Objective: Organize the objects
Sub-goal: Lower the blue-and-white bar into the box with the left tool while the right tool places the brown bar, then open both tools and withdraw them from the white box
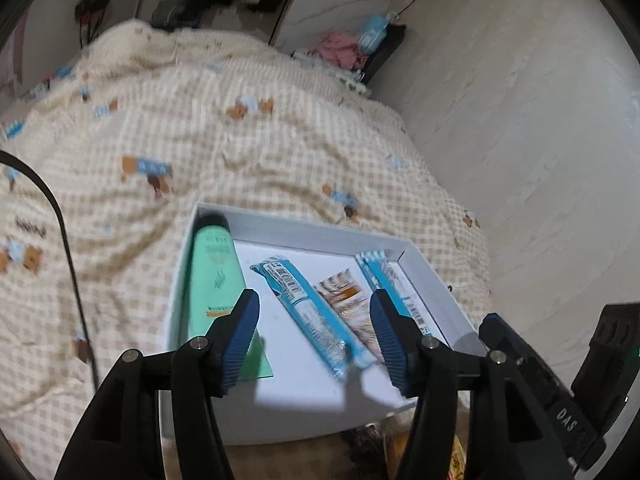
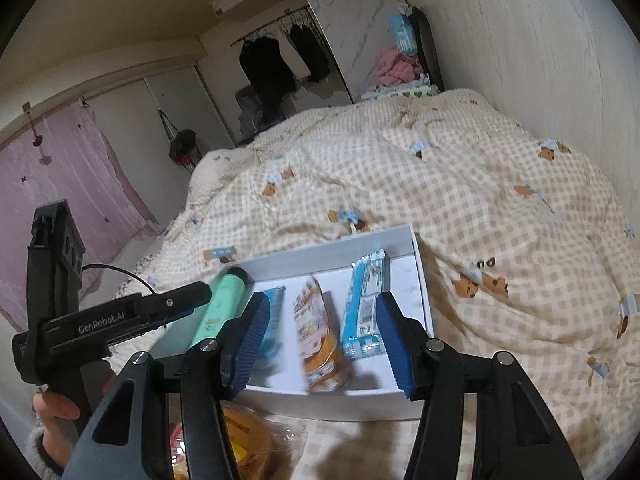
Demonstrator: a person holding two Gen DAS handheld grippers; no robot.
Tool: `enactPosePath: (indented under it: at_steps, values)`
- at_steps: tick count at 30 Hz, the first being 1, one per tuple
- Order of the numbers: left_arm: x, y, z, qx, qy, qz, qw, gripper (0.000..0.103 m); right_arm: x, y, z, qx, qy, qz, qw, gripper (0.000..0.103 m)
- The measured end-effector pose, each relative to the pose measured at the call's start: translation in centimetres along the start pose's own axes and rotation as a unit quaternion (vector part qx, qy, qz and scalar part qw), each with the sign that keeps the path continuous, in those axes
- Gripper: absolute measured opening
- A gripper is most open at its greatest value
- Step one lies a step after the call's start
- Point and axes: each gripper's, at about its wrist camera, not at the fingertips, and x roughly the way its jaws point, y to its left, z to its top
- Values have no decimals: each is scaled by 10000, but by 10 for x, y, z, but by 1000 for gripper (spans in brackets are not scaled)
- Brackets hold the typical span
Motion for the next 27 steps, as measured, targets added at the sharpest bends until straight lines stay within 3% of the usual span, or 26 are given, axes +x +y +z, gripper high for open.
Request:
enactPosePath:
  at_steps: [4,9,17,20,24,27]
  values:
    - [-33,-11,4,358,-482,180,9980,66,-18,7,10,-168,-231,62,9996,57]
    - [-82,-29,6,776,-993,23,9920,70,-47,16,22,-337,-455,303,9979,57]
    - [-155,-56,-3,1703,-1539,-214,9731,78,-104,52,29,-832,-736,740,9911,58]
    - [-174,-59,-9,1895,-1613,-267,9682,78,-124,68,25,-1060,-809,870,9873,78]
    - [-195,-59,-19,2097,-1804,-52,9610,79,-150,87,15,-1436,-935,991,9802,78]
    - [-208,-52,-28,2124,-1927,-94,9580,80,-160,91,8,-1470,-889,1164,9782,78]
